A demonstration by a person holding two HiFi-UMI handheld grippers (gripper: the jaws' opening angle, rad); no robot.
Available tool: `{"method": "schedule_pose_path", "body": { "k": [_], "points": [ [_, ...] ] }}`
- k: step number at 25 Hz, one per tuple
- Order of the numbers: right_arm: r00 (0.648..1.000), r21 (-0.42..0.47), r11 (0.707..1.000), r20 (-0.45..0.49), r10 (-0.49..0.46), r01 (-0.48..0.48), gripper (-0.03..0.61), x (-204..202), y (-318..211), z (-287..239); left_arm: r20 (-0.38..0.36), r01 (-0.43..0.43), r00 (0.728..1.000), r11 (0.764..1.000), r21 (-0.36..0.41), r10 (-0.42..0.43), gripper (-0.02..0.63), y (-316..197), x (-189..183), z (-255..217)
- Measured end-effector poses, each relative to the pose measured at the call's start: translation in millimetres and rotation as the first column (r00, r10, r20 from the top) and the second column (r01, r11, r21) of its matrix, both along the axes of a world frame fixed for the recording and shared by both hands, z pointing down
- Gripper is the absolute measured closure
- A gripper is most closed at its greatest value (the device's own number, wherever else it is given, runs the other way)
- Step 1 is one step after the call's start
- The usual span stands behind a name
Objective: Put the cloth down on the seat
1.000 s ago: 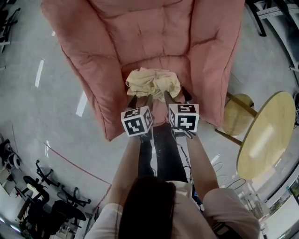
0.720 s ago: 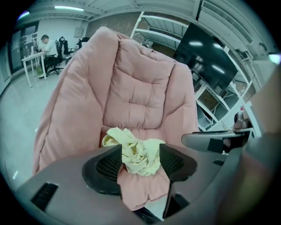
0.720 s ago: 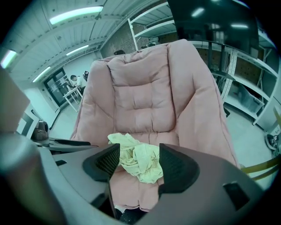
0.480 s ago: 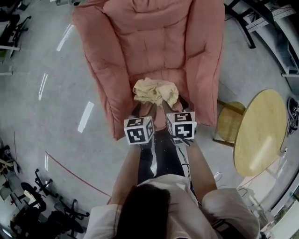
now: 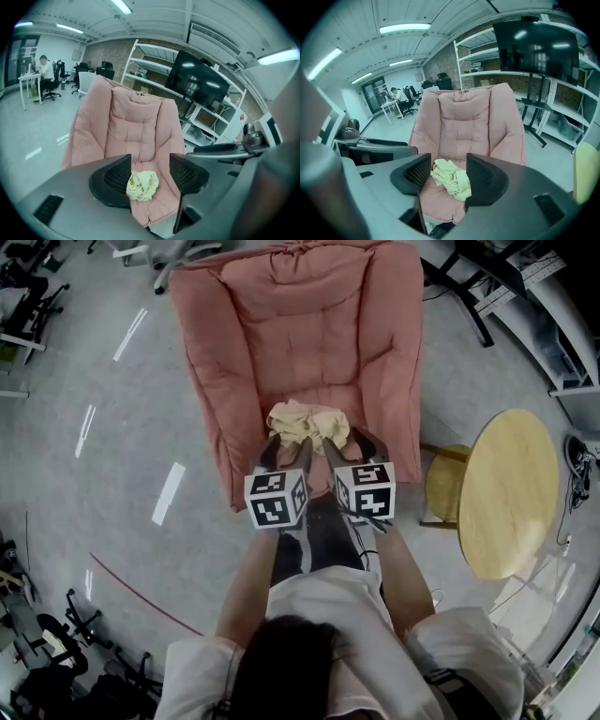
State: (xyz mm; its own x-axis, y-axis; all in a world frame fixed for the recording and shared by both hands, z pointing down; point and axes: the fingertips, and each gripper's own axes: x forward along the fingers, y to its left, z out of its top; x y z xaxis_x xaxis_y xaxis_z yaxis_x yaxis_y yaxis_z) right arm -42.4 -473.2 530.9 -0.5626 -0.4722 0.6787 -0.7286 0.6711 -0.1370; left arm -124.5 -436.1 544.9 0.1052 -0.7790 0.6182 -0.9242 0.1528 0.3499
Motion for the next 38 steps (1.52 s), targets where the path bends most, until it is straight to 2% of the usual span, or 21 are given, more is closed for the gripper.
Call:
{"method": "schedule_pose_path", "body": {
  "k": [2, 6, 8, 13, 14, 17, 21, 27, 38],
  "points": [
    [1.0, 0.034, 0.999, 0.018, 0.014, -0.015, 0.36, 2.5, 5.9, -16.2, 0.009, -0.013, 1.0, 0.999, 0.039, 0.013, 0.345, 5.4, 3.6, -16.4],
    [0.999, 0.072, 0.997, 0.04, 0.0, -0.002, 0.382, 1.5, 22.9, -37.0, 0.02, -0.076, 0.997, 0.994, 0.076, 0.075, 0.367, 19.3, 17.9, -41.1],
    [0.999, 0.106, 0.994, 0.047, 0.006, -0.011, 0.428, 1.5, 28.8, -47.7, 0.04, -0.082, 0.996, 0.993, 0.084, 0.079, 0.397, 26.9, 20.7, -53.0],
    [0.998, 0.11, 0.994, 0.064, 0.01, -0.017, 0.464, -1.4, 47.6, -61.0, 0.101, -0.104, 0.991, 0.985, 0.136, 0.091, 0.471, 39.4, 22.5, -78.2],
    [0.998, 0.124, 0.992, 0.066, 0.016, -0.024, 0.487, -0.9, 50.3, -65.0, 0.108, -0.107, 0.99, 0.984, 0.14, 0.092, 0.481, 41.1, 21.9, -81.3],
    [0.997, 0.171, 0.985, 0.071, 0.021, -0.032, 0.527, 0.9, 59.2, -76.9, 0.087, -0.1, 0.992, 0.981, 0.166, 0.087, 0.537, 48.1, 21.6, -92.0],
    [0.995, 0.192, 0.981, 0.1, 0.013, -0.032, 0.538, 0.9, 69.1, -89.6, 0.089, -0.113, 0.991, 0.975, 0.193, 0.097, 0.557, 55.8, 24.0, -105.6],
    [0.992, 0.188, 0.979, 0.109, 0.063, -0.083, 0.551, 13.3, 79.3, -93.9, 0.087, -0.127, 0.99, 0.973, 0.195, 0.112, 0.575, 67.8, 36.1, -107.7],
    [0.984, 0.173, 0.974, 0.123, 0.127, -0.147, 0.551, 32.3, 91.9, -87.7, 0.082, -0.175, 0.983, 0.971, 0.164, 0.163, 0.586, 83.1, 63.4, -92.6]
  ]
}}
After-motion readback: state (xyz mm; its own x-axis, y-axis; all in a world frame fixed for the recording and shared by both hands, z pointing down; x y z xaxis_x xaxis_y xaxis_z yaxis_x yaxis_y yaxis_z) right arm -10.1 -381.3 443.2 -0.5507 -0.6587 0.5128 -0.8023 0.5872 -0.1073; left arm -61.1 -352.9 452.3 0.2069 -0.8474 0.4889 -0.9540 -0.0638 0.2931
